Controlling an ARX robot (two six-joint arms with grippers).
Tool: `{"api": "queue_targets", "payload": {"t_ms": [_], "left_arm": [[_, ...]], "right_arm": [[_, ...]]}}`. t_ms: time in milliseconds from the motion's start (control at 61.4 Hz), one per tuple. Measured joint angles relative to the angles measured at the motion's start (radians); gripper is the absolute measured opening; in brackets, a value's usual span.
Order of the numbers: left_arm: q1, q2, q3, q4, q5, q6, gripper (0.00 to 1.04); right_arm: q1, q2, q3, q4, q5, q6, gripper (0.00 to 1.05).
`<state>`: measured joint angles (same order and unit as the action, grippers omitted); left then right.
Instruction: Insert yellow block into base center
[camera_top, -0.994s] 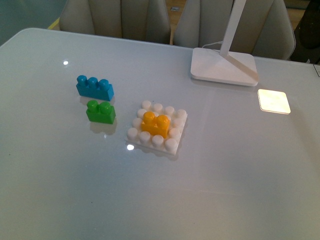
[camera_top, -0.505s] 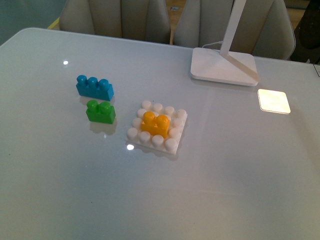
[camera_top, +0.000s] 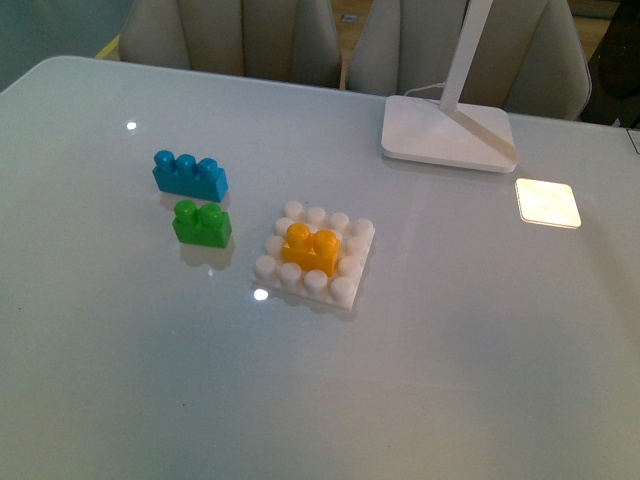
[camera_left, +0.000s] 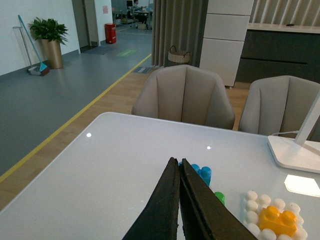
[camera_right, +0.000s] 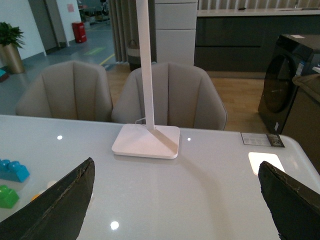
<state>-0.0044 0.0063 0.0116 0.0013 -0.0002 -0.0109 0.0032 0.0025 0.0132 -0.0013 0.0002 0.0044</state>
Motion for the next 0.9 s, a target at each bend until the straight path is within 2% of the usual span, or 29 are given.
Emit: {"api": "queue_targets", "payload": {"t_ms": [179,489,896], "left_arm": [[0.0,0.0,0.0,0.0,0.0,0.0,0.43],[0.0,0.0,0.0,0.0,0.0,0.0,0.98],[0.0,0.0,0.0,0.0,0.0,0.003,0.97]], "right_arm": [[0.0,0.0,0.0,0.0,0.0,0.0,0.96],[0.0,0.0,0.0,0.0,0.0,0.0,0.96],[0.0,0.0,0.0,0.0,0.0,0.0,0.96]]}}
